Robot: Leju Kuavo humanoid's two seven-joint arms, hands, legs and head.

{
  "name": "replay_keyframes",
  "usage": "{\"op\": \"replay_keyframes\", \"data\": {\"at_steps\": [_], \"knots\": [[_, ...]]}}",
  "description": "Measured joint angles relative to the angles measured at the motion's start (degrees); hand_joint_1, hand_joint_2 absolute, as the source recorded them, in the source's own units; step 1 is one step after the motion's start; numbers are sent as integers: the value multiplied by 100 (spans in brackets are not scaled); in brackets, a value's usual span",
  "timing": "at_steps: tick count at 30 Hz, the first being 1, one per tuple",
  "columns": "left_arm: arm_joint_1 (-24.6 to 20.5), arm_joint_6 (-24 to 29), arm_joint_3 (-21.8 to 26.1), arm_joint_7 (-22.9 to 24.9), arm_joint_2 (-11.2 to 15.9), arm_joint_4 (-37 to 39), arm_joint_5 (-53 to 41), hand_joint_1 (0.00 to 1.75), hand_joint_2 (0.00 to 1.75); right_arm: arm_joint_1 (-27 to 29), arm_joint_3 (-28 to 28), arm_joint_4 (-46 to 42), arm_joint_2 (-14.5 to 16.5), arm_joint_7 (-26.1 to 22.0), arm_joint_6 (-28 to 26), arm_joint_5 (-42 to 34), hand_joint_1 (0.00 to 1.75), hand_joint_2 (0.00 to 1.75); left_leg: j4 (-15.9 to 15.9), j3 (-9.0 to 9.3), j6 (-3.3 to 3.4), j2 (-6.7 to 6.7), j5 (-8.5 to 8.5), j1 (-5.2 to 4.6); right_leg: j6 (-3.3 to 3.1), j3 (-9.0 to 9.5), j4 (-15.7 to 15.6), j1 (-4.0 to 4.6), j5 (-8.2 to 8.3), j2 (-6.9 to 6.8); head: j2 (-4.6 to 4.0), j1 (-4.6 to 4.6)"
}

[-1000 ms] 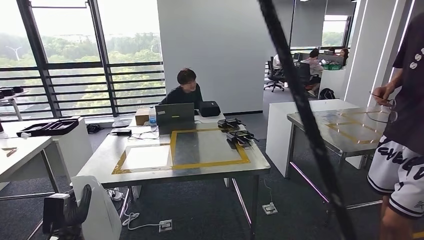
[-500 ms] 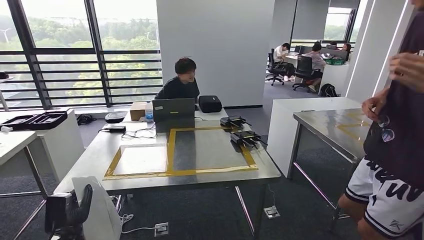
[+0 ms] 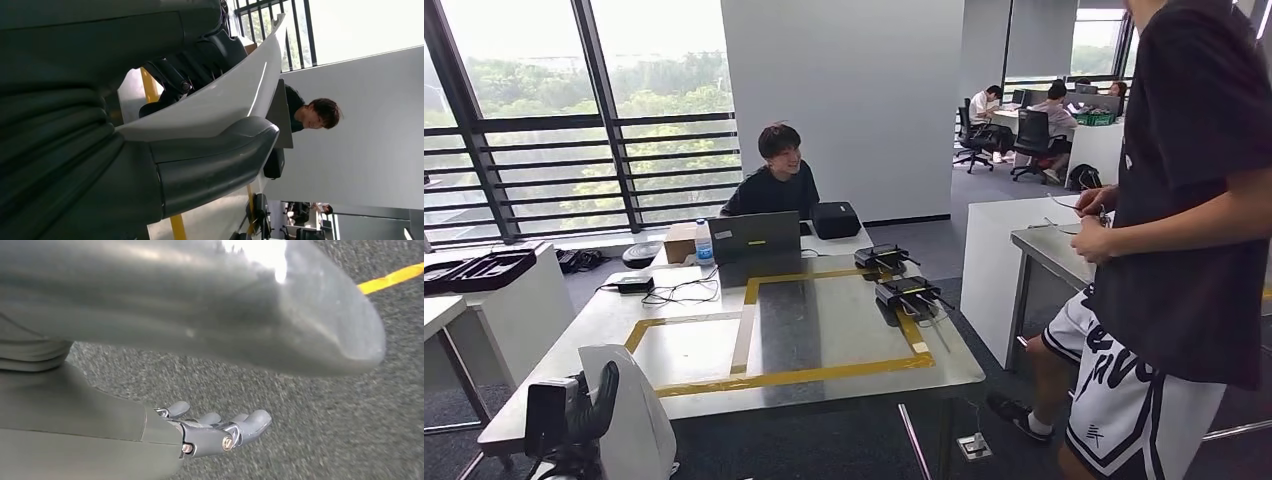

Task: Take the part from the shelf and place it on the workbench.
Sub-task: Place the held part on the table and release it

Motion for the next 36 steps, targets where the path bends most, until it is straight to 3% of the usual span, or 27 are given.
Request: {"op": "replay_keyframes", "data": {"at_steps": [1, 2, 4, 6, 11, 21, 36], "knots": [[4, -1, 0, 0, 2, 4, 0, 175, 175, 11, 0, 0, 1, -1, 1, -2, 0, 0, -41, -107, 7, 0, 36, -3, -2, 43, 10, 3, -45, 6, 0, -1], [4, -1, 0, -1, 5, 6, 0, 175, 175, 20, 1, 0, 2, -1, 1, -4, 0, 0, -241, -138, 20, 1, 243, -6, 1, 87, 21, 4, -87, 12, 0, -2], [0, -1, 0, -2, 15, 7, 0, 175, 175, 25, 1, 1, 5, -4, 1, -4, 0, 0, -904, -64, 58, 1, 888, -18, 18, 155, 41, 4, -145, 28, 0, -4], [-2, -3, 0, 0, 22, 15, 0, 175, 175, 27, 1, 2, 7, -8, 1, -4, 0, 0, -1352, 2, 111, 2, 1199, -46, 60, 163, 54, 9, -166, 50, 0, -5], [-7, -27, 0, 0, 16, 19, 4, 175, 175, 37, -2, 2, 7, -13, 2, -21, 0, 0, -1444, 30, 133, -10, 1297, -43, 44, 157, 36, 26, -163, 59, 0, 2], [-46, 30, 0, 0, -149, 52, 4, 175, 175, 48, -17, 2, 7, -16, -5, -78, 0, 0, -1442, 29, 197, -15, 1295, -49, 132, 192, -30, 20, -134, 55, 0, 11], [-42, 51, 0, 0, -134, 4, 92, 175, 175, 49, -17, 2, 7, 5, -7, 58, 0, 0, -1443, 33, 195, -16, 1297, -39, 162, 191, -21, 27, -141, 53, 0, 11]]}}
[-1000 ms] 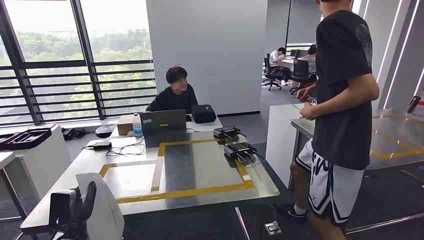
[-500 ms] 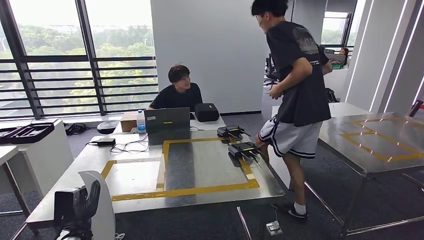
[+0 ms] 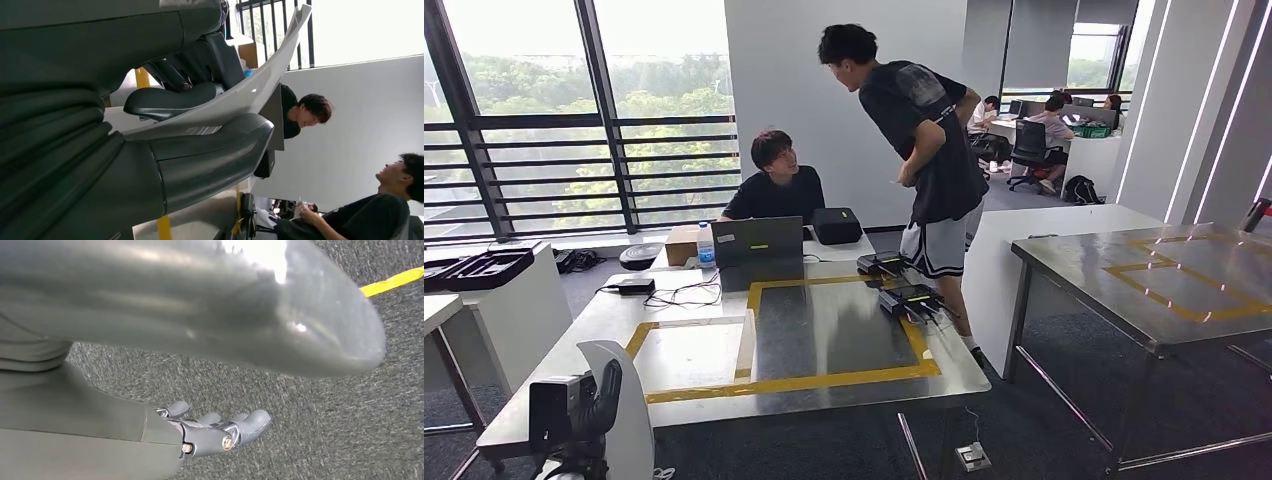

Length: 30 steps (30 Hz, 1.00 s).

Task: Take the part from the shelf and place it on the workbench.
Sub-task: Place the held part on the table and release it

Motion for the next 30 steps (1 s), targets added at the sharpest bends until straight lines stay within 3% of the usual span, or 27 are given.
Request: {"op": "replay_keyframes", "data": {"at_steps": [13, 16, 18, 20, 23, 24, 25, 26, 28, 30], "knots": [[-21, 54, 0, 0, -36, -7, 7, 175, 175, 14, 0, 0, 0, -22, -21, -93, 0, 0, 0, 3, -4, 1, 3, 0, 0, 0, 1, 0, 0, 1, 0, 0], [-26, 68, 0, 0, -37, -30, 15, 175, 175, 26, 0, 0, 1, -17, -21, -72, 0, 0, 15, -5, 36, 1, 3, -29, 40, 5, -12, -15, 22, 2, 0, -1], [-30, 79, 0, -1, -41, -64, 16, 175, 175, 36, 0, 0, -7, -14, -26, -62, 0, 0, -51, 27, 80, 13, 42, 2, 81, 1, -6, 1, 13, 2, 0, -2], [-40, 97, 0, -2, -50, -101, 17, 175, 175, 45, 0, 0, -19, -19, -33, -62, 0, 0, -142, 78, 120, 42, 91, 60, 145, -125, 275, -5, -173, -24, 0, 7], [-36, 114, 0, -1, -57, -128, 20, 175, 175, 61, 0, 0, -24, -36, -34, -64, 0, 0, -163, 95, 123, 72, 94, 93, 264, -606, 1342, -128, -665, -81, 0, 19], [-26, 115, 0, 0, -57, -130, 22, 175, 175, 70, 0, 0, -25, -42, -34, -65, 0, 0, -156, 98, 101, 75, 83, 110, 305, -698, 1547, -175, -714, -94, 0, 19], [-16, 117, 0, 0, -57, -132, 26, 175, 175, 77, 0, 0, -26, -48, -34, -67, 0, 0, -142, 102, 67, 75, 66, 138, 349, -679, 1533, -218, -659, -106, 0, 20], [-8, 119, 0, 0, -57, -135, 29, 175, 175, 80, 0, 0, -26, -51, -34, -68, 0, 0, -119, 108, 22, 74, 42, 174, 396, -538, 1283, -259, -509, -121, 0, 20], [-7, 128, 1, -1, -56, -153, 32, 175, 175, 74, 0, 0, -23, -54, -34, -66, 0, 0, -43, 108, -93, 71, -30, 231, 486, -114, 518, -315, -247, -142, 0, 28], [-19, 152, 1, -1, -49, -173, 34, 175, 175, 70, 0, 0, -17, -55, -35, -62, 0, 0, -1, 106, -200, 66, -88, 233, 441, 102, 148, -318, -235, -124, 0, 20]]}}
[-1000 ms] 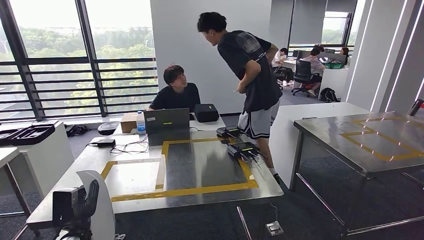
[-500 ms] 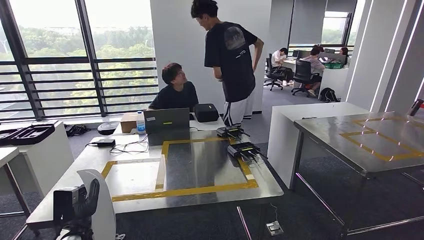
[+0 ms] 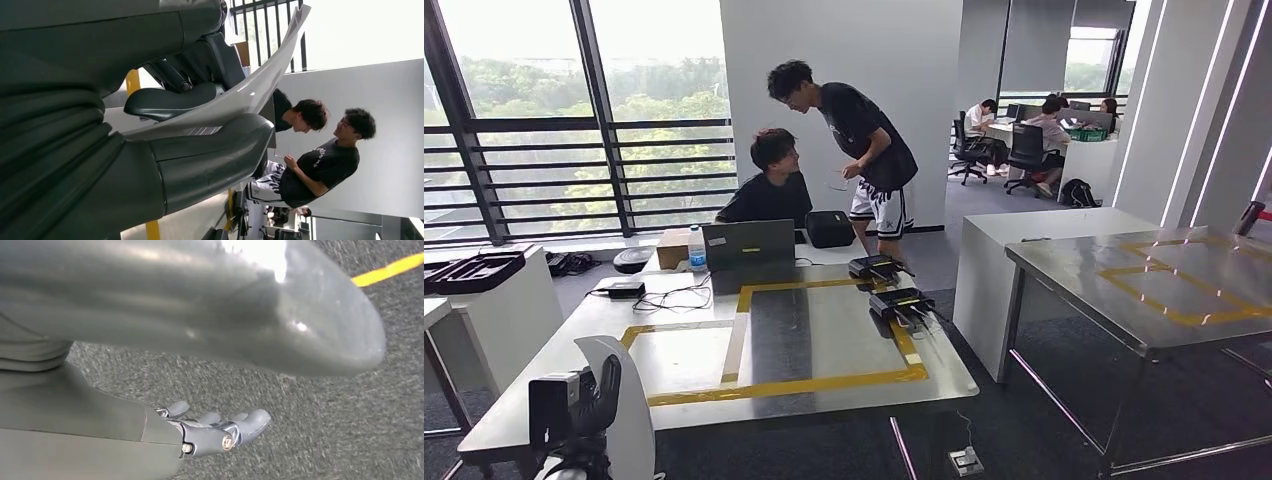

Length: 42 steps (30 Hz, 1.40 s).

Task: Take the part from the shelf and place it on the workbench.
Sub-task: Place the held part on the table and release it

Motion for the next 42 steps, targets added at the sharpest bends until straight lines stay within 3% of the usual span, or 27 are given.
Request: {"op": "replay_keyframes", "data": {"at_steps": [3, 5, 8, 9, 10, 11, 13, 15, 18, 20, 21, 23, 24, 25, 26, 28, 30, 35, 37, 39, 40, 41, 42], "knots": [[-15, 29, 0, 1, 3, -8, 1, 175, 175, 11, 0, 0, -5, -2, -3, -1, 0, 0, -50, 50, -116, -4, -24, 7, -188, 24, 12, 24, -74, 22, 0, -16], [-28, 36, 1, 0, 8, -14, 1, 175, 175, 7, 0, 0, -9, -4, -1, -1, 0, 0, 187, -57, -151, 3, -151, 15, -283, 75, -1, 21, -102, 23, 0, -26], [-15, 36, 0, 0, 10, -16, 1, 175, 175, 6, 0, 0, -11, 7, 25, -8, 0, 0, 1310, -687, -132, 6, -551, -23, -376, 155, -8, 50, -161, 22, 0, -37], [9, 37, 0, 1, 9, -15, 1, 175, 175, 9, 0, 0, -11, 15, 34, -11, 0, 0, 1595, -884, -116, 6, -587, -37, -392, 180, -8, 66, -181, 26, 0, -38], [32, 37, 1, 1, 8, -15, 1, 175, 175, 11, 0, 0, -11, 22, 38, -15, 0, 0, 1673, -989, -91, 6, -507, -50, -401, 208, -8, 82, -203, 33, 0, -40], [46, 38, 1, 1, 7, -16, 1, 175, 175, 11, 0, 0, -11, 27, 39, -17, 0, 0, 1522, -980, -56, 6, -318, -64, -402, 241, -7, 95, -227, 42, 0, -41], [38, 38, 1, 1, 4, -16, 1, 175, 175, 7, 0, 0, -9, 29, 38, -19, 0, 0, 774, -727, 30, 5, 173, -106, -382, 310, -5, 116, -278, 57, 0, -43], [8, 38, 1, 1, 1, -16, 1, 175, 175, 1, 0, 0, -9, 32, 38, -19, 0, 0, 182, -479, 90, 2, 382, -150, -333, 333, 4, 139, -321, 70, 1, -42], [-4, 37, 1, 1, -8, -16, 2, 175, 175, 2, 0, 0, -10, 35, 38, -19, 0, 0, 47, -411, 150, -9, 358, -162, -239, 331, -20, 145, -343, 73, 1, -36], [-15, 33, 1, 0, -14, -19, 12, 175, 175, -3, 0, 0, -11, 35, 38, -18, 0, 0, 14, -374, 216, -9, 356, -132, -179, 257, 147, 147, -448, 50, 0, -30], [-22, 32, 1, -1, -17, -20, 26, 175, 175, -8, 0, 0, -11, 35, 38, -17, 0, 0, 1, -353, 245, -5, 349, -120, -156, 132, 394, 143, -566, 35, 0, -25], [-25, 32, 0, 0, -22, -18, 51, 175, 175, -8, 0, 0, -11, 39, 38, -16, 0, 0, 1, -329, 281, -2, 317, -124, -123, -288, 1153, 136, -848, 15, 0, -17], [-17, 34, 1, 1, -24, -16, 58, 175, 175, -3, 0, 0, -11, 43, 39, -14, 0, 0, 2, -314, 288, -4, 300, -127, -114, -485, 1458, 133, -907, 12, 0, -14], [-8, 42, 1, 1, -27, -16, 61, 175, 175, 3, 0, 0, -11, 47, 39, -10, 0, 0, 3, -293, 289, -8, 279, -128, -110, -600, 1585, 132, -862, 10, 0, -11], [0, 51, 1, 1, -28, -16, 62, 175, 175, 4, 0, 0, -11, 49, 40, -6, 0, 0, 4, -262, 283, -12, 255, -128, -114, -595, 1474, 131, -699, 8, 0, -8], [7, 67, 2, 1, -29, -18, 66, 175, 175, -4, 0, 0, -11, 51, 42, 7, 0, 0, 7, -183, 252, -18, 193, -126, -142, -321, 752, 130, -222, -2, 0, -2], [-6, 69, 7, 1, -22, -18, 68, 175, 175, -13, 1, 0, -11, 57, 44, 14, 0, 0, 14, -139, 189, -21, 132, -146, -196, -22, 123, 150, -10, -11, 0, -3], [-20, 69, 15, -1, -5, -54, 69, 175, 175, -19, 1, 0, -12, 78, 37, 8, 0, 0, 116, -158, 30, -19, 11, -142, -370, 164, -95, 157, -107, -7, 0, -15], [-34, 69, 15, -1, 4, -65, 69, 175, 175, -25, 0, 0, -13, 77, 33, 1, 0, 0, 661, -440, -9, -16, -191, -130, -435, 259, -128, 144, -150, -7, 0, -26], [-23, 69, 16, 1, 10, -49, 69, 175, 175, -22, 0, 0, -14, 78, 33, -2, 0, 0, 1367, -889, -35, -16, -374, -129, -463, 338, -127, 144, -225, -5, 0, -31], [-4, 73, 17, 1, 10, -41, 69, 175, 175, -15, 0, 0, -14, 78, 33, -2, 0, 0, 1539, -1042, -41, -15, -344, -128, -461, 385, -124, 143, -268, -3, 0, -33], [10, 77, 17, 1, 10, -36, 69, 175, 175, -8, 0, 0, -14, 79, 31, -3, 0, 0, 1508, -1094, -39, -14, -207, -127, -455, 437, -119, 143, -313, 0, 0, -34], [17, 82, 18, 1, 13, -37, 69, 175, 175, -3, 0, 0, -14, 79, 27, -3, 0, 0, 1258, -1033, -29, -13, 29, -125, -442, 497, -112, 142, -361, 3, 0, -35]]}}
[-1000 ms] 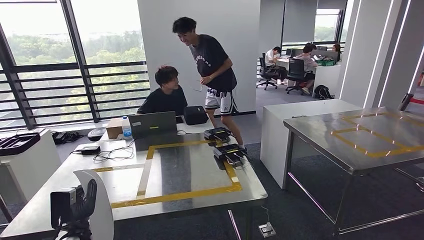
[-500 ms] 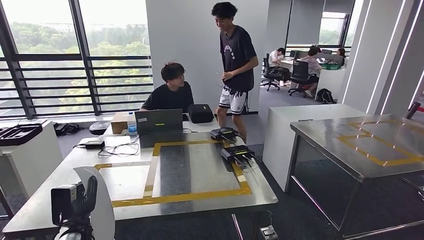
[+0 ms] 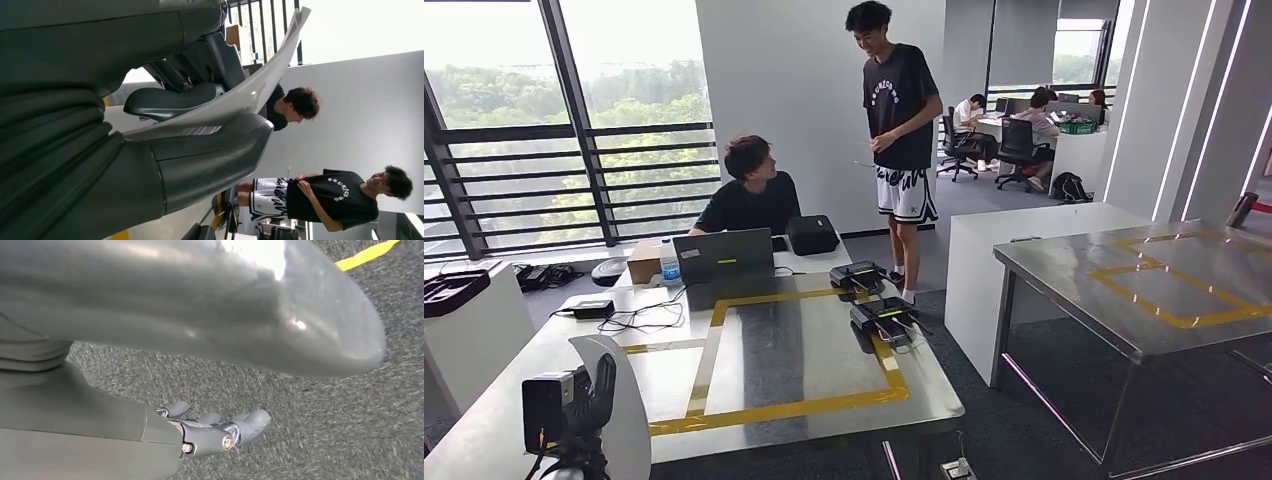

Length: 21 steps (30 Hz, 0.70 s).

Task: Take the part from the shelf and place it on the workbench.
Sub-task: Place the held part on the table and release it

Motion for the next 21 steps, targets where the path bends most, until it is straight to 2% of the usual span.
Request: {"op": "replay_keyframes", "data": {"at_steps": [1, 2, 3, 4, 7, 8, 9, 10, 12, 13, 14, 15, 17, 18, 19, 21], "knots": [[0, 13, 1, 0, 3, -4, 0, 175, 175, 2, 0, 0, 0, -1, -4, 0, 0, 0, -378, 128, 17, 2, 264, 0, 17, 57, 6, 0, -53, 2, 0, -1], [-5, 35, 5, -1, 7, -11, 0, 175, 175, -1, 0, 0, 0, -2, -9, 0, 0, 0, -735, 281, 37, 0, 440, -12, 45, 101, 16, 10, -105, 6, 0, -1], [-7, 64, 13, -1, 11, -22, 0, 175, 175, -6, 0, 0, 0, -3, -13, -1, 0, 0, -1015, 410, 66, -1, 527, -22, 75, 128, 22, 19, -148, 10, 0, -1], [0, 101, 25, -1, 14, -35, 1, 175, 175, -9, 0, 0, 0, -7, -15, -2, 0, 0, -1167, 484, 92, -4, 524, -33, 107, 141, 18, 26, -176, 13, 1, 0], [28, 190, 68, -2, 28, -85, 2, 175, 175, -8, 0, 0, 0, -19, -19, -2, 0, 0, -1256, 565, 192, -17, 416, -30, 192, 162, 52, 28, -195, 12, 1, 11], [27, 209, 83, -2, 39, -102, 2, 175, 175, -12, 1, 0, 0, -22, -19, 2, 0, 0, -1268, 601, 233, -19, 393, -22, 217, 118, 163, 26, -220, 6, 1, 16], [25, 220, 99, -2, 50, -116, 2, 175, 175, -19, 1, 0, 0, -25, -16, 5, 0, 0, -1278, 642, 269, -19, 367, -14, 239, 7, 368, 21, -284, -1, 1, 18], [26, 229, 117, -2, 63, -127, 3, 175, 175, -25, 2, 0, 0, -27, -13, 9, 0, 0, -1285, 676, 295, -17, 339, -13, 257, -183, 682, 15, -380, -7, 0, 23], [56, 236, 141, -1, 90, -129, 3, 175, 175, -18, 2, 0, 0, -24, -5, 10, 0, 0, -1286, 746, 325, -16, 267, -21, 284, -666, 1393, 10, -592, -10, 0, 27], [85, 239, 148, -1, 104, -129, 3, 175, 175, -7, 2, 0, 0, -20, -1, 8, 0, 0, -1285, 793, 327, -20, 225, -25, 287, -857, 1598, 9, -616, -10, 0, 29], [117, 242, 150, 0, 122, -130, 3, 175, 175, 3, 2, 0, 0, -15, 4, 5, 0, 0, -1285, 851, 323, -26, 178, -27, 282, -958, 1607, 10, -529, -10, 0, 32], [147, 244, 155, 0, 141, -131, 2, 175, 175, 8, 2, 0, 0, -12, 11, 4, 0, 0, -1284, 920, 311, -32, 128, -28, 264, -957, 1413, 12, -327, -11, 0, 35], [201, 245, 186, -1, 188, -137, 2, 175, 175, 8, 3, 1, 0, -7, 23, 4, 0, 0, -1283, 1055, 274, -34, 20, -31, 201, -766, 658, 30, 230, -13, 0, 40], [224, 245, 211, -1, 213, -141, 3, 175, 175, 5, 4, 1, 0, -4, 30, 4, 0, 0, -1282, 1097, 247, -35, -27, -37, 170, -663, 327, 46, 362, -15, -1, 42], [253, 245, 235, 1, 239, -153, 3, 175, 175, 4, 4, 1, 1, -1, 38, 3, 0, 0, -1292, 1121, 214, -34, -69, -42, 141, -591, 117, 64, 421, -16, -1, 41], [318, 245, 264, 2, 284, -188, 2, 175, 175, 3, 4, 2, 3, 1, 49, 2, 0, 0, -1287, 1168, 136, -40, -92, -52, 83, -508, 0, 76, 327, -17, -1, 37]]}}
